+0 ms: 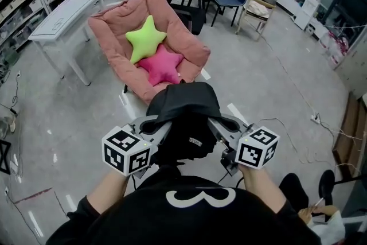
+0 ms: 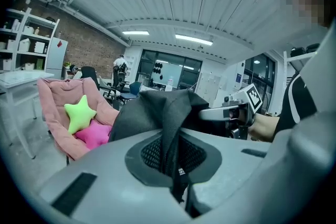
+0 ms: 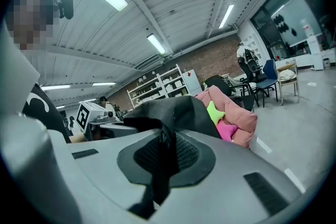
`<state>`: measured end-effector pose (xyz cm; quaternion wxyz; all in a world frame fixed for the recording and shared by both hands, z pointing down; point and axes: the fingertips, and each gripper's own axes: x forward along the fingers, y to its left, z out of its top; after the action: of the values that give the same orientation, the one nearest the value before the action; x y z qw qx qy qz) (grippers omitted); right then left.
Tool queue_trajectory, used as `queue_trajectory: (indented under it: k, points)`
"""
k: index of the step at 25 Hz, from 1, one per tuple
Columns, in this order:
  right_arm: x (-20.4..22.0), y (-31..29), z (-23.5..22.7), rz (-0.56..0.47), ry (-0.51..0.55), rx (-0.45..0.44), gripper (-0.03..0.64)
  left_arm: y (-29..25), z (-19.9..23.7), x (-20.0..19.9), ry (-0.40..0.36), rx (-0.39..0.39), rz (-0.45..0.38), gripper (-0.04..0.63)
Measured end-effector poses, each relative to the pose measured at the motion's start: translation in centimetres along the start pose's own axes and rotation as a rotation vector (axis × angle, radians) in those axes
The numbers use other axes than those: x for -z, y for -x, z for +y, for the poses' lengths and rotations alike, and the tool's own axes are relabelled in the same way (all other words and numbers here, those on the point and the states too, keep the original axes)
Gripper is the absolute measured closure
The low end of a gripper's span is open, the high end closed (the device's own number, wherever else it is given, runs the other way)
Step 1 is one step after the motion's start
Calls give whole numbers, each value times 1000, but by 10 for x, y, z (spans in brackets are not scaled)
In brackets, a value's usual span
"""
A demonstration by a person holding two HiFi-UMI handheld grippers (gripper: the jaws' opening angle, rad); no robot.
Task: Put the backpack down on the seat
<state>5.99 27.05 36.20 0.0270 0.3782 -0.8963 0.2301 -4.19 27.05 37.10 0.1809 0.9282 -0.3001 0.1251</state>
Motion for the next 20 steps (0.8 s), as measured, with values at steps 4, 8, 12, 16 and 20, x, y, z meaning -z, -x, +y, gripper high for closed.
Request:
queue_trajectory:
  k: [4, 8, 12, 16, 20]
  points:
    - [-21, -42, -32, 29, 4, 20, 601, -25, 46, -17, 31, 21, -12, 583]
    - [-50, -92, -65, 42, -7, 45, 601, -53, 101, -42, 68, 56, -7, 583]
    - [-74, -145, -103, 53, -30, 61, 601, -85, 162, -65, 86, 58, 10, 583]
    - [-99, -193, -142, 56, -45, 69, 601, -118, 216, -88, 95, 63, 22, 583]
    - [-120, -236, -173, 55, -57, 65, 601, -142, 263, -108, 92, 56, 41, 583]
